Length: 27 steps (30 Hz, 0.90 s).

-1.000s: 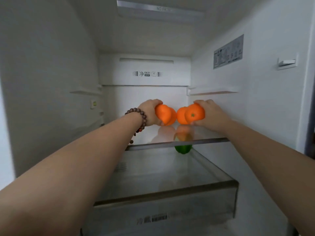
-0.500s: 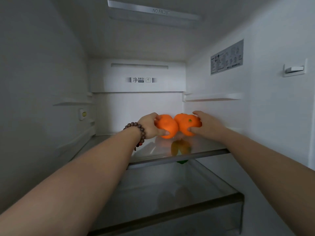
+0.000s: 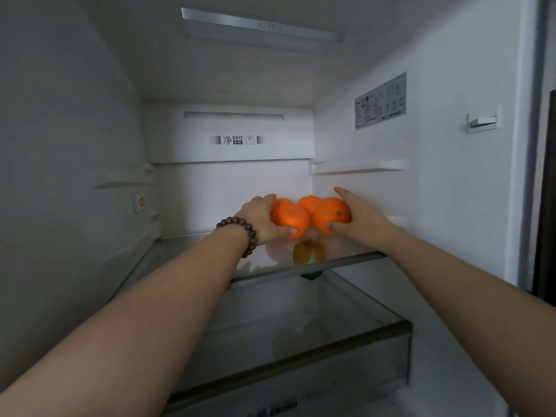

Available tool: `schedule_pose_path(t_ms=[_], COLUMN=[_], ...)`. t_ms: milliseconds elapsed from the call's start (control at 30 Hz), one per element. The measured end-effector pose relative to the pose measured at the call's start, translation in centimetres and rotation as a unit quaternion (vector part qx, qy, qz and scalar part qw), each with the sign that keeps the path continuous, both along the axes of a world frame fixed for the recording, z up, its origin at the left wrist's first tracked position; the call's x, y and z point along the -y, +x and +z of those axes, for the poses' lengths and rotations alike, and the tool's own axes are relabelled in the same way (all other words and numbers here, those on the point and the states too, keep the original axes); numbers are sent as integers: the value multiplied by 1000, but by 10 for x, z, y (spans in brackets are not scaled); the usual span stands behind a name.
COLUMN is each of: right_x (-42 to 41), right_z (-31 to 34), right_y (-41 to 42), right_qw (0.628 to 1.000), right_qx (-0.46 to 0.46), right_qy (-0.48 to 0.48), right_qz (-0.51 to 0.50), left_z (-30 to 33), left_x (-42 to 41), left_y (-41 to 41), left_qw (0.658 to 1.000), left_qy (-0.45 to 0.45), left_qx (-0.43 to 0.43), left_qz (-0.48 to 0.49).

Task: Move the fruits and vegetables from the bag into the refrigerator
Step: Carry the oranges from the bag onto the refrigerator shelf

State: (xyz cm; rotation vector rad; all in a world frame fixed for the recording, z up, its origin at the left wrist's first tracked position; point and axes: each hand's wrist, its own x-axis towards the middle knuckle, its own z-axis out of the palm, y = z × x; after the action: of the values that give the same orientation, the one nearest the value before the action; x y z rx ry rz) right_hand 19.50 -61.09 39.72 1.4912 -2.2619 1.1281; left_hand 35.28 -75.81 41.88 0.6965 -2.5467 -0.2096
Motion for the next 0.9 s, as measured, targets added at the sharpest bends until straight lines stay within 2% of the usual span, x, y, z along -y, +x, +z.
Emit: schedule_pose_path(t_ms=[133,367,633,900], right_x=[-20,-52,-115,-218], right_z=[-5,-26,-66,-123], right_y=[20,62,118,174], right_qw=[999,999,996,985], right_qx=[-23,-37,-43,-37], right_qy=[-23,-37,-49,-23], right_qz=[-14,-17,-66,-165], left_z=[9,-2,-58,-136], left_x=[-28,-78,-125,-195], left_y=[13,49,86,114], left_qw=[995,984,979,984], left_qy=[-95,-130,-97,-72], left_qx=[-32,-119,-158,-99], left_qz=[4,-28,-86,-132])
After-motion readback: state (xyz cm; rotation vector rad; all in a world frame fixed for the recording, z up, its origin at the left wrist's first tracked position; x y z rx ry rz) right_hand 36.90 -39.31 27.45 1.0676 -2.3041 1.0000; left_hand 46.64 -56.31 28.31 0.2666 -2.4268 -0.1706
